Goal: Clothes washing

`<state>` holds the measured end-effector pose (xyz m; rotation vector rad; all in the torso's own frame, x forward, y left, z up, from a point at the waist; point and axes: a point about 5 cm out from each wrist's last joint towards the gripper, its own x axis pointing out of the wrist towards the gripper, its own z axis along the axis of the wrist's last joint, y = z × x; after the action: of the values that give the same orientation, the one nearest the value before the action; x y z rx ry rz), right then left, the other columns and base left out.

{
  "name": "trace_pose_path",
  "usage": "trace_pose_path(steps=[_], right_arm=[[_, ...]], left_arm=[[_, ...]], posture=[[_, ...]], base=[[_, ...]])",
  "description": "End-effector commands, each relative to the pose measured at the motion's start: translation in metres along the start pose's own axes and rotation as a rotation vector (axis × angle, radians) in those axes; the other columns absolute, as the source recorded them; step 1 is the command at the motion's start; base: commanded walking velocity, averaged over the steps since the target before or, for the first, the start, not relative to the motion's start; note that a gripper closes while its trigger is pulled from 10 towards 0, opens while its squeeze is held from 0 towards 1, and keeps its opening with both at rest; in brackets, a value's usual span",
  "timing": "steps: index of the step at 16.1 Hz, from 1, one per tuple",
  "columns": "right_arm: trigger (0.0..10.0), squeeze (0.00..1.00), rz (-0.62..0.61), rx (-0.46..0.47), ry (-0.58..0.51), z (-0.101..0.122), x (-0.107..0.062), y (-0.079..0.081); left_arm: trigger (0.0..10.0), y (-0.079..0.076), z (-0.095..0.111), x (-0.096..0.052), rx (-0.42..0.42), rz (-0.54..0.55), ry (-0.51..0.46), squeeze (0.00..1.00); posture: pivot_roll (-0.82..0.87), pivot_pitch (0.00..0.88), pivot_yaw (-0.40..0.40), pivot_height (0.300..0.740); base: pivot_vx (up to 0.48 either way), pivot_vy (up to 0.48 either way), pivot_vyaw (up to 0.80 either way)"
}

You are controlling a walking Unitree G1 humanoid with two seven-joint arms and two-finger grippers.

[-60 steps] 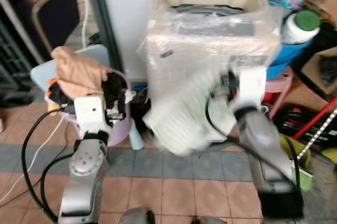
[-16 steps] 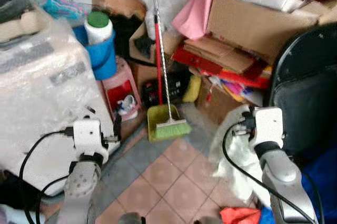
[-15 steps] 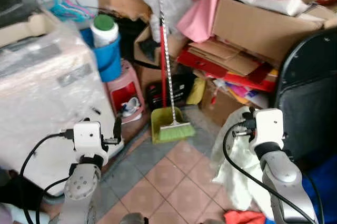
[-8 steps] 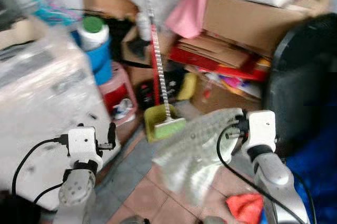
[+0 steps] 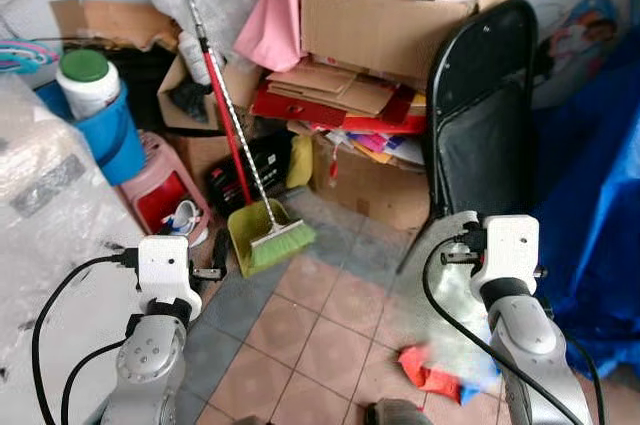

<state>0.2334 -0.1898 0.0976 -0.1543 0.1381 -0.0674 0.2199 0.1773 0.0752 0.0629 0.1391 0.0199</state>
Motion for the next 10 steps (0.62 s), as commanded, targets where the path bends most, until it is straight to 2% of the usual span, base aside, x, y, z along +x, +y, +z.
trace_pose_path(steps=[1,10], right_arm=[[10.0,0.00,-0.004,0.022,-0.024,0.0043,0.0034,0.0016],[10.0,0.00,-0.006,0.015,-0.024,0.0039,0.0068,0.0019]], left_arm=[[10.0,0.0054,-0.0018,0.0010,0.008,0.021,0.009,0.00],[10.0,0.0087,-0.0035,0.0023,0.014,0.034,0.012,0.00]], posture=[[-0.06,0.000,0.069,0.740],[-0.06,0.000,0.073,0.740]], base=[[0.000,0.000,0.00],[0.000,0.000,0.00]])
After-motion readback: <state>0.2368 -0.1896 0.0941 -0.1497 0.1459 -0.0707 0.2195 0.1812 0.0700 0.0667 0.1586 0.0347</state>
